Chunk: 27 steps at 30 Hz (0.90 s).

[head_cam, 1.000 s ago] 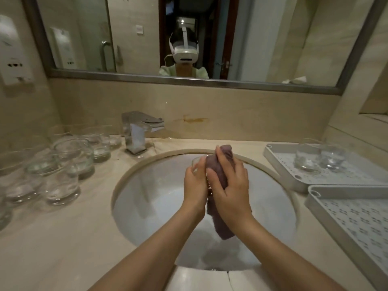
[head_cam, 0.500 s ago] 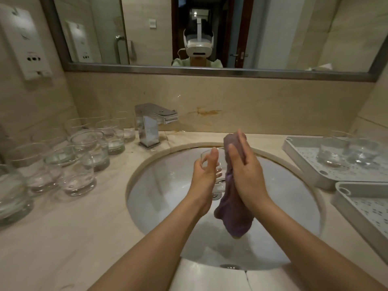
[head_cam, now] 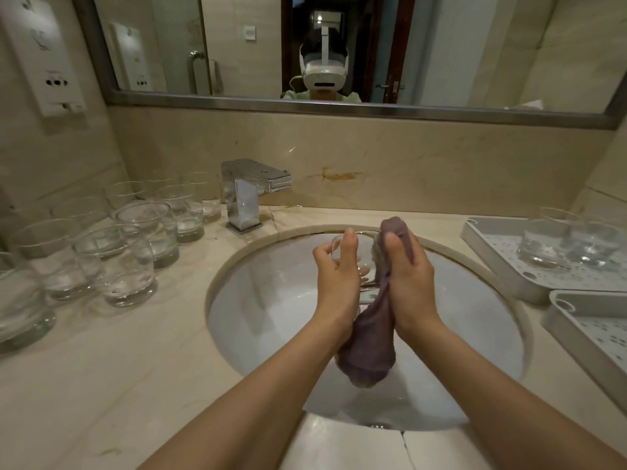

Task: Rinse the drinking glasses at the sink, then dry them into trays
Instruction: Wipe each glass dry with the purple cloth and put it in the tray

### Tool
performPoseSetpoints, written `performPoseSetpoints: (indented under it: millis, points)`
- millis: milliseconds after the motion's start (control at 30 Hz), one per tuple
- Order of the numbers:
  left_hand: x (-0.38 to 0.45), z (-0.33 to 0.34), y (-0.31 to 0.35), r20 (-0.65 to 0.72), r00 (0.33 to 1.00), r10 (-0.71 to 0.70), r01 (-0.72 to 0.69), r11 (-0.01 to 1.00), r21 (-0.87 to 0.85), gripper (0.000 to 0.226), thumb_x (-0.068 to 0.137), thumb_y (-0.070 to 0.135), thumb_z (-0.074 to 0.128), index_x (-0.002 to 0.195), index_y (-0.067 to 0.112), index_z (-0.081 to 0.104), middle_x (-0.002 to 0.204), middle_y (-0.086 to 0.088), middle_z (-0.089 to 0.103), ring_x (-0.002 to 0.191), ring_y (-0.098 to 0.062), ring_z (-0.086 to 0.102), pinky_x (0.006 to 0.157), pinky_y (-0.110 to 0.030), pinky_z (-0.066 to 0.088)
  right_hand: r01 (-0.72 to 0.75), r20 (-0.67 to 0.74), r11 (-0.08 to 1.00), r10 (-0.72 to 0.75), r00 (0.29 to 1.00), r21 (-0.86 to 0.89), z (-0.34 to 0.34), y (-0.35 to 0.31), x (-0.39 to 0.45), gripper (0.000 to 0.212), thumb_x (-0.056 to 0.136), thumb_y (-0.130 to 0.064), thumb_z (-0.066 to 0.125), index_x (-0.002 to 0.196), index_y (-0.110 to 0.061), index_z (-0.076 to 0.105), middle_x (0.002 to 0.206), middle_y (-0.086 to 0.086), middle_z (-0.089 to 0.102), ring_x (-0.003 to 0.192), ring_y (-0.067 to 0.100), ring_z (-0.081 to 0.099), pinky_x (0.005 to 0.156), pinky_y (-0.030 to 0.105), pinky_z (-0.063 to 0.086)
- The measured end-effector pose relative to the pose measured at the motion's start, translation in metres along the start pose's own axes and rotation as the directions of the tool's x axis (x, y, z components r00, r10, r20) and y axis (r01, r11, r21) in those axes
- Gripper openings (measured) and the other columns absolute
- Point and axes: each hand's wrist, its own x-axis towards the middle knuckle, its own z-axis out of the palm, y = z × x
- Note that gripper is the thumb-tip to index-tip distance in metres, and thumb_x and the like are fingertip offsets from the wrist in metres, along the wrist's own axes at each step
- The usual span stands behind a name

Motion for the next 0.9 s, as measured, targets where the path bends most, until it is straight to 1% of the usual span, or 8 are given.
performPoseSetpoints:
  millis: [100, 300, 400, 500, 633, 767, 833, 900]
  points:
    - [-0.004, 0.001, 0.003, 0.052, 0.998, 0.028, -0.029, 0.999, 0.015, 0.067, 0.080, 0.067, 0.057, 0.125, 0.021, 0.038, 0.105, 0.000, 0.060, 0.099, -0.015, 0.063, 0.085, -0.035, 0.052, -0.181, 0.016, 0.974, 0.181, 0.983, 0.134, -0.006, -0.006, 0.005, 0.031, 0.096, -0.033, 0.051, 0.114, -0.009, 0.062, 0.105, 0.017, 0.068, 0.091, 0.027, 0.067, 0.083, 0.041, 0.054]
    - [-0.002, -0.006, 0.002, 0.114, 0.993, 0.034, -0.057, 0.976, 0.208, 0.087, 0.075, 0.058, 0.068, 0.140, 0.028, 0.018, 0.122, -0.004, 0.048, 0.107, -0.014, 0.055, 0.072, -0.021, 0.041, -0.190, 0.008, 0.976, 0.190, 0.982, 0.110, -0.009, -0.009, 0.003, 0.025, 0.097, -0.036, 0.049, 0.109, -0.019, 0.062, 0.109, 0.011, 0.068, 0.102, 0.025, 0.066, 0.090, 0.040, 0.053]
    - [0.003, -0.011, 0.007, 0.066, 0.990, 0.124, -0.131, 0.983, 0.126, 0.086, 0.082, 0.053, 0.059, 0.147, 0.028, 0.009, 0.111, -0.004, 0.058, 0.098, -0.015, 0.063, 0.092, -0.033, 0.049, 0.016, 0.022, 1.000, -0.016, 1.000, -0.007, -0.003, -0.011, -0.003, 0.034, 0.097, -0.032, 0.051, 0.128, -0.019, 0.057, 0.111, -0.004, 0.066, 0.101, 0.005, 0.063, 0.083, 0.020, 0.048]
    - [0.004, -0.011, 0.008, -0.024, 0.993, 0.116, -0.117, 0.993, -0.001, 0.055, 0.096, 0.048, 0.044, 0.142, 0.021, 0.028, 0.122, -0.006, 0.059, 0.099, -0.009, 0.062, 0.092, -0.033, 0.051, 0.284, 0.093, 0.918, -0.268, 0.959, -0.277, 0.003, -0.001, -0.016, 0.049, 0.097, -0.028, 0.053, 0.145, -0.023, 0.039, 0.118, -0.020, 0.052, 0.101, -0.021, 0.049, 0.085, 0.000, 0.035]
    - [0.003, -0.009, 0.002, -0.097, 0.992, 0.079, -0.083, 0.996, -0.034, 0.045, 0.099, 0.049, 0.037, 0.135, 0.021, 0.038, 0.101, 0.006, 0.059, 0.091, -0.004, 0.059, 0.081, -0.024, 0.050, 0.447, 0.136, 0.755, -0.439, 0.888, -0.479, 0.018, 0.017, -0.025, 0.060, 0.091, -0.041, 0.048, 0.147, -0.025, 0.036, 0.128, -0.001, 0.048, 0.117, 0.005, 0.048, 0.101, 0.023, 0.036]
    - [0.002, -0.006, 0.002, -0.049, 0.992, 0.115, -0.114, 0.993, 0.023, 0.047, 0.098, 0.051, 0.037, 0.136, 0.023, 0.038, 0.114, 0.000, 0.059, 0.108, -0.012, 0.059, 0.093, -0.033, 0.050, 0.293, 0.051, 0.932, -0.289, 0.956, -0.211, 0.013, 0.008, -0.008, 0.043, 0.097, -0.028, 0.054, 0.138, -0.024, 0.046, 0.119, -0.015, 0.054, 0.108, -0.011, 0.051, 0.095, 0.011, 0.039]
    - [0.000, -0.005, -0.003, 0.004, 0.990, 0.138, -0.138, 0.986, 0.096, 0.051, 0.097, 0.054, 0.038, 0.136, 0.023, 0.037, 0.121, -0.006, 0.059, 0.110, -0.016, 0.060, 0.095, -0.039, 0.051, 0.049, 0.022, 0.999, -0.049, 0.999, 0.011, 0.004, 0.004, 0.001, 0.033, 0.097, -0.027, 0.052, 0.127, -0.014, 0.056, 0.113, 0.004, 0.065, 0.103, 0.014, 0.063, 0.092, 0.031, 0.052]
    - [-0.005, -0.002, -0.004, 0.064, 0.982, 0.176, -0.185, 0.969, 0.163, 0.060, 0.091, 0.062, 0.044, 0.137, 0.025, 0.036, 0.117, -0.007, 0.060, 0.101, -0.016, 0.063, 0.089, -0.038, 0.054, -0.248, 0.045, 0.935, 0.245, 0.969, 0.255, -0.003, 0.001, 0.008, 0.037, 0.097, -0.032, 0.049, 0.121, -0.006, 0.059, 0.110, 0.019, 0.067, 0.093, 0.030, 0.067, 0.073, 0.040, 0.059]
